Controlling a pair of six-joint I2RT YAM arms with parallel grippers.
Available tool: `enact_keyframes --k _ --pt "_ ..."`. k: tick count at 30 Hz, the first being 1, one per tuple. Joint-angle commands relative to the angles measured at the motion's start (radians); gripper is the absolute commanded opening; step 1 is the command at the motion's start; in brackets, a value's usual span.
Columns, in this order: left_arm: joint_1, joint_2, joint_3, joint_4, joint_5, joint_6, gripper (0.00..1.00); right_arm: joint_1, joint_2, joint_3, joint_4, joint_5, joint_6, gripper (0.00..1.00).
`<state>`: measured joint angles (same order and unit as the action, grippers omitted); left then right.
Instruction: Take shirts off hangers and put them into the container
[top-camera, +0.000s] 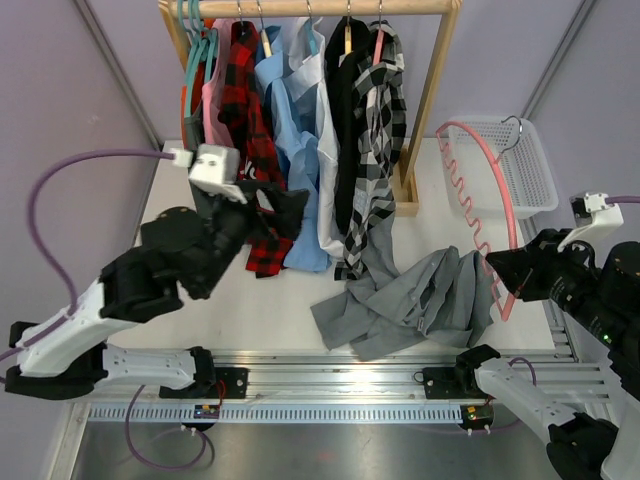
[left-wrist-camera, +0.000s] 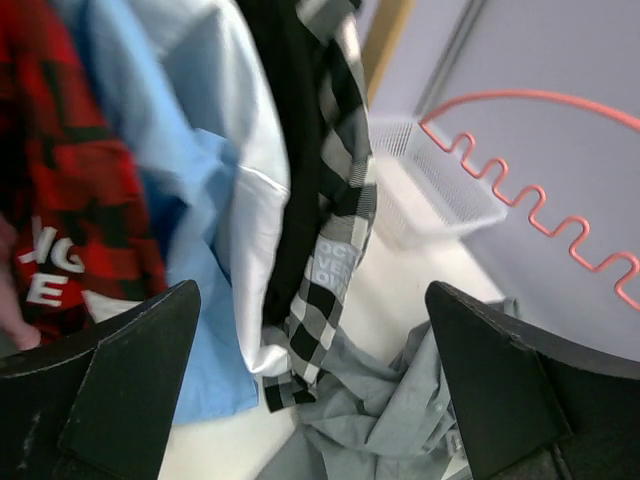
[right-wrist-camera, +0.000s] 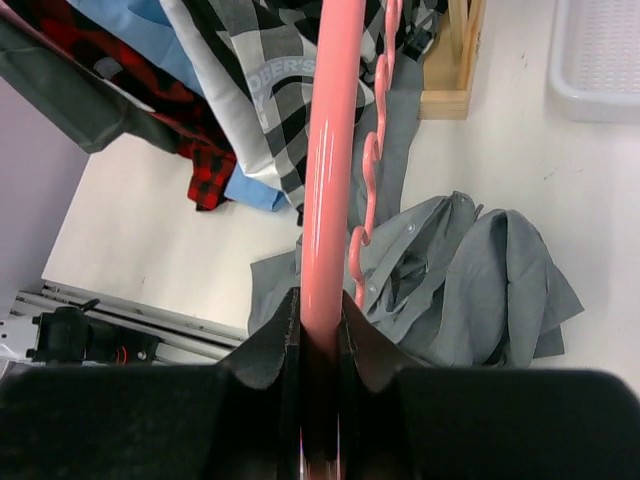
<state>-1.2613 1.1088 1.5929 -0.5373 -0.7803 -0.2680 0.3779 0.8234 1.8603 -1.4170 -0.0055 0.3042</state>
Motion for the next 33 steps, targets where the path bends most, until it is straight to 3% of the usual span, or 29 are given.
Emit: enact_keyframes --k 1,8,19,25,33 --pt "-0.006 -0.067 -0.080 0.060 -0.068 -0.059 0.99 -0.002 0.022 0.014 -0.005 0.027 0.001 0.00" --pt "-0.007 -0.096 -0.178 -0.021 -0.068 -0.154 0.99 0.001 0.106 -0.056 0.180 -0.040 -0.010 0.00" --pt "-0.007 -0.176 -0.278 -0.062 -0.056 -0.235 0.99 0.000 0.353 0.132 0.300 -0.114 -0.043 0.00" --pt "-0.007 -0.217 -0.312 -0.075 -0.060 -0.255 0.99 0.003 0.543 0.309 0.317 -0.051 -0.088 0.00" --pt "-0.007 -0.274 -0.340 -0.116 -0.082 -0.278 0.99 0.015 0.848 0.750 0.240 0.084 -0.155 0.00"
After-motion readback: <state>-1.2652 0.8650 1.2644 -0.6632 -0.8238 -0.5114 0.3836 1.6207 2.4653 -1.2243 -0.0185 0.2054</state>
